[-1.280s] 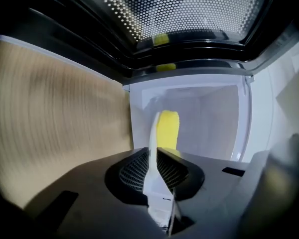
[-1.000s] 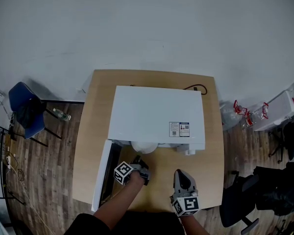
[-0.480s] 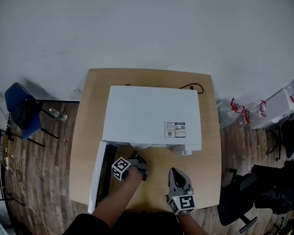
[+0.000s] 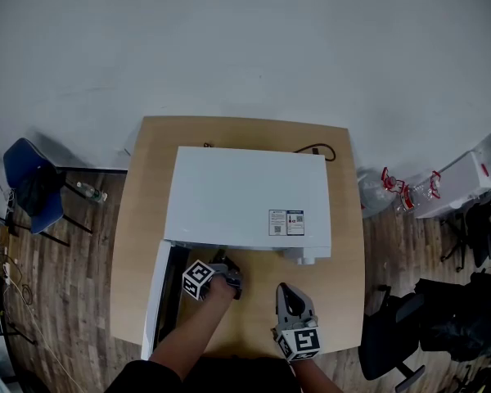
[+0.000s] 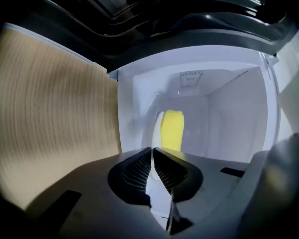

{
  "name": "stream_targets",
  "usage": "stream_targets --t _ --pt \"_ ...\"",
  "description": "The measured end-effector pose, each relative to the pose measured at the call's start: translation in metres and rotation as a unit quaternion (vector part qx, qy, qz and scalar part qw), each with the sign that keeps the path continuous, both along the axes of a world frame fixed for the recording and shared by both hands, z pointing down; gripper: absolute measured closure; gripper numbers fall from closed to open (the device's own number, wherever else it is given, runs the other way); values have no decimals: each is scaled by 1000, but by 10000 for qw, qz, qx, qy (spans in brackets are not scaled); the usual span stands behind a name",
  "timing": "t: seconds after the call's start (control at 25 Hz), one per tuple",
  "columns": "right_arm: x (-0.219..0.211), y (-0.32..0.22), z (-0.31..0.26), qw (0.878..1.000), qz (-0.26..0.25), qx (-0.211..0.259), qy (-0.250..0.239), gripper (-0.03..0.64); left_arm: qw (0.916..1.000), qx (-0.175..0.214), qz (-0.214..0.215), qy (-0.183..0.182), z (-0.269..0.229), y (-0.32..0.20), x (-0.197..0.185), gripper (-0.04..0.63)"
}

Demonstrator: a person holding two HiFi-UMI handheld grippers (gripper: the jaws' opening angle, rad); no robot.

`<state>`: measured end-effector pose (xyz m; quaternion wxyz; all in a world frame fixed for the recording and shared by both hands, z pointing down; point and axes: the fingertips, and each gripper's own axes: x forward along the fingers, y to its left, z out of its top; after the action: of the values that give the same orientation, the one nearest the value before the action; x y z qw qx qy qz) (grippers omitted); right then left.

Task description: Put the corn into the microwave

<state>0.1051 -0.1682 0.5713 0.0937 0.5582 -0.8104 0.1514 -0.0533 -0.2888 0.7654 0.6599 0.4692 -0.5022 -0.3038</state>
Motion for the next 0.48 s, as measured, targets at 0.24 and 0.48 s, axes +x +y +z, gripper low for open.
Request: stream_targets --t 0.24,0.48 --pt "-6 3 -1 9998 -170 -26 94 557 9996 263 92 -49 -4 0 -4 564" --pt "-8 12 3 9996 -242 -66 107 557 9982 378 430 -185 -17 7 3 494"
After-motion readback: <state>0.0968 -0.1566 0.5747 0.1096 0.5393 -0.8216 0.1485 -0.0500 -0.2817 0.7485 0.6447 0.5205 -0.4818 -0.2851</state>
